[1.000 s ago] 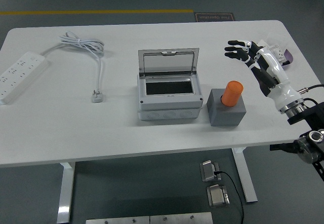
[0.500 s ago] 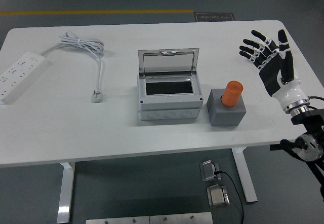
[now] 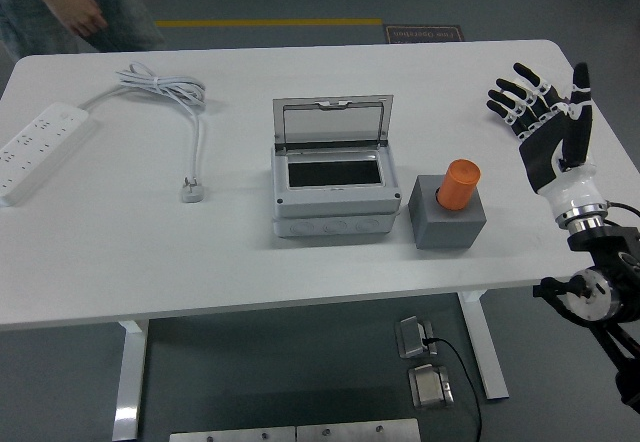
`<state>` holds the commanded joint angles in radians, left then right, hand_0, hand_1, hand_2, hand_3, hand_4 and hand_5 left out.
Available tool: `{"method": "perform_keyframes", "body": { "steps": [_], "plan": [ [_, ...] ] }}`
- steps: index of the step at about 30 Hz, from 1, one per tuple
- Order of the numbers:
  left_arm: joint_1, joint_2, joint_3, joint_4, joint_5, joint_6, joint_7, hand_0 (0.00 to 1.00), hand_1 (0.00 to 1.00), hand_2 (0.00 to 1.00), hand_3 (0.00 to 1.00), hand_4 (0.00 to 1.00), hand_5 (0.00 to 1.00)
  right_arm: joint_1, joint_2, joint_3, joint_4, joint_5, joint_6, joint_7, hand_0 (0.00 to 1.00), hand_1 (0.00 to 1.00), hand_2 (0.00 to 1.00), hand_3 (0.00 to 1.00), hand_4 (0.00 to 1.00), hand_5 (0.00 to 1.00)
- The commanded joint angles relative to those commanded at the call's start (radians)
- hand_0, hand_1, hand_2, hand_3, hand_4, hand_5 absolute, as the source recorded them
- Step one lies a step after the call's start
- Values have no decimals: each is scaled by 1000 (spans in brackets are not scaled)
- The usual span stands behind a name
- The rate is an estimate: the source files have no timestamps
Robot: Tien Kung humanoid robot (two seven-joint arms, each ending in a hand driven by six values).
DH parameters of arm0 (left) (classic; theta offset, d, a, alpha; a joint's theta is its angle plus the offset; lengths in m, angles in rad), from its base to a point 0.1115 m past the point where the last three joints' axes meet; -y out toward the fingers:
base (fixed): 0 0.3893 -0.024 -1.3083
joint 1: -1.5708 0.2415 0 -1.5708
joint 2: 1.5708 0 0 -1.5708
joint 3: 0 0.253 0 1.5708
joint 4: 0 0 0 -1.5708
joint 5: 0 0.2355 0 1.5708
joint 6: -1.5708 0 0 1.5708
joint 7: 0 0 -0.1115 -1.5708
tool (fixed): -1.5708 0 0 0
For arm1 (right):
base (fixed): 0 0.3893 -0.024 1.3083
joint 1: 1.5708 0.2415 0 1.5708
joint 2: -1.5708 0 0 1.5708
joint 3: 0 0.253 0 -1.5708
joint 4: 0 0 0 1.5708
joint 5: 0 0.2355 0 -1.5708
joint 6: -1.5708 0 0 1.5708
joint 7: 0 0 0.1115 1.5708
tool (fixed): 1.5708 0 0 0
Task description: Fetch the battery,place it into the box,close the lid of the box
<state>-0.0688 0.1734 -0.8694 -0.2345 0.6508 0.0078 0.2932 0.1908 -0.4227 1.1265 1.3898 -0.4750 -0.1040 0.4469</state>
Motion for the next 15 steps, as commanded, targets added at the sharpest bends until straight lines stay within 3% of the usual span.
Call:
{"method": "perform_keyframes", "body": {
  "steps": [8,14,15],
  "plan": [
    [1,3,0,0,-2,1,-1,673,709,669,626,626,218,21,20,-53,-10,242,25,47,773,675,661,711,998,998],
    [0,1,1,0,-2,0,0,673,709,668,625,625,218,20,1,-16,-3,87,-88,35,752,662,653,681,998,998],
    [0,1,0,0,-1,0,0,673,709,668,625,625,218,20,-2,-12,1,51,-109,27,753,677,687,703,998,998]
  ]
}}
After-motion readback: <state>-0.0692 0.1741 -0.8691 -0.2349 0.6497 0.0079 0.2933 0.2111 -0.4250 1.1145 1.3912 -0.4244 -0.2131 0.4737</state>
